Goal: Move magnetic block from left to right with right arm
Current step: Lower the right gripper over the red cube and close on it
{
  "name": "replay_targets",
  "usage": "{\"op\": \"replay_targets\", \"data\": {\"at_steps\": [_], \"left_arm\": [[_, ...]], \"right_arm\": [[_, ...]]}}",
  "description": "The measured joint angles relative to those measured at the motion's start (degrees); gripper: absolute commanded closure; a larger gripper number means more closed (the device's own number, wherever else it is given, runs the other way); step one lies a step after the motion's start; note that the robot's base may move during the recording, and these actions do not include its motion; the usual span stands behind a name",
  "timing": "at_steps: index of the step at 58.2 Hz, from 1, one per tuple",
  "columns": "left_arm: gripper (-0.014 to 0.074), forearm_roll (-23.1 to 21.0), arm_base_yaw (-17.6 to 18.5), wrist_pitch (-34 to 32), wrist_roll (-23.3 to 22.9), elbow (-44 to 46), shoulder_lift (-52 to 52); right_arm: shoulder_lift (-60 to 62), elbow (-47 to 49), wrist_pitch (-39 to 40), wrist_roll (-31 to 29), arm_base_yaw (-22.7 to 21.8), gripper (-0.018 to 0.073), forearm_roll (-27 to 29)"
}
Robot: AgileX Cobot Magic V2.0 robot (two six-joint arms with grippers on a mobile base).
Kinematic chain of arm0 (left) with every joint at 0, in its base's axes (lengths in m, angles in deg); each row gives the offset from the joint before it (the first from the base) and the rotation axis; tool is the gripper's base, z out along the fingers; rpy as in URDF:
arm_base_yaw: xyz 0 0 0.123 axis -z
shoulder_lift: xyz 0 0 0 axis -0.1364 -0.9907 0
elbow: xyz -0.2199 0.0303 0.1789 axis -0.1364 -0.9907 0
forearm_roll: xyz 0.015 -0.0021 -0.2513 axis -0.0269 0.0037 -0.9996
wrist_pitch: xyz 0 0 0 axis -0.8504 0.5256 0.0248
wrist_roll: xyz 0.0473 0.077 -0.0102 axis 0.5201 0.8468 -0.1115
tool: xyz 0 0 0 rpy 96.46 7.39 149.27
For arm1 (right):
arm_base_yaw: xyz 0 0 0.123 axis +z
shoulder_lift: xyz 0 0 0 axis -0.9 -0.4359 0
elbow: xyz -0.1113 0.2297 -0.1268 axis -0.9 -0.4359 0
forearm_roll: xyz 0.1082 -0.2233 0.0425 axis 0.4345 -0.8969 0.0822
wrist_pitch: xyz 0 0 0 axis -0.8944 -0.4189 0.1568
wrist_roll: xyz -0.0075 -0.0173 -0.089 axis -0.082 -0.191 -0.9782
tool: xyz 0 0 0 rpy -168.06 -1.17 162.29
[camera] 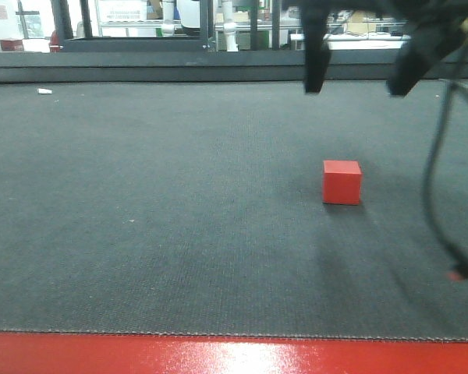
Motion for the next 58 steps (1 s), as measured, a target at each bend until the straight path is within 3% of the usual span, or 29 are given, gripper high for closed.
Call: {"op": "replay_targets", "data": {"at_steps": [32,38,50,58], "left_arm": [[0.0722,0.0,0.0,0.0,0.0,0.0,0.0],[0.0722,0.0,0.0,0.0,0.0,0.0,0.0],[0.0722,0.0,0.0,0.0,0.0,0.0,0.0],[0.0722,0.0,0.0,0.0,0.0,0.0,0.0]], "right_arm": [[-12.9,1.7,-1.7,2.8,0.2,-0.0051,-0.7],[-13.6,1.7,-1.3,3.0,0.2,0.0046,-0.7],[-14.1,1.7,-0.9,3.0,-0.3,0.0389,-0.7],[-13.2,1.7,-0.9,1.3,-1.3,0.0454,-0.2]]}}
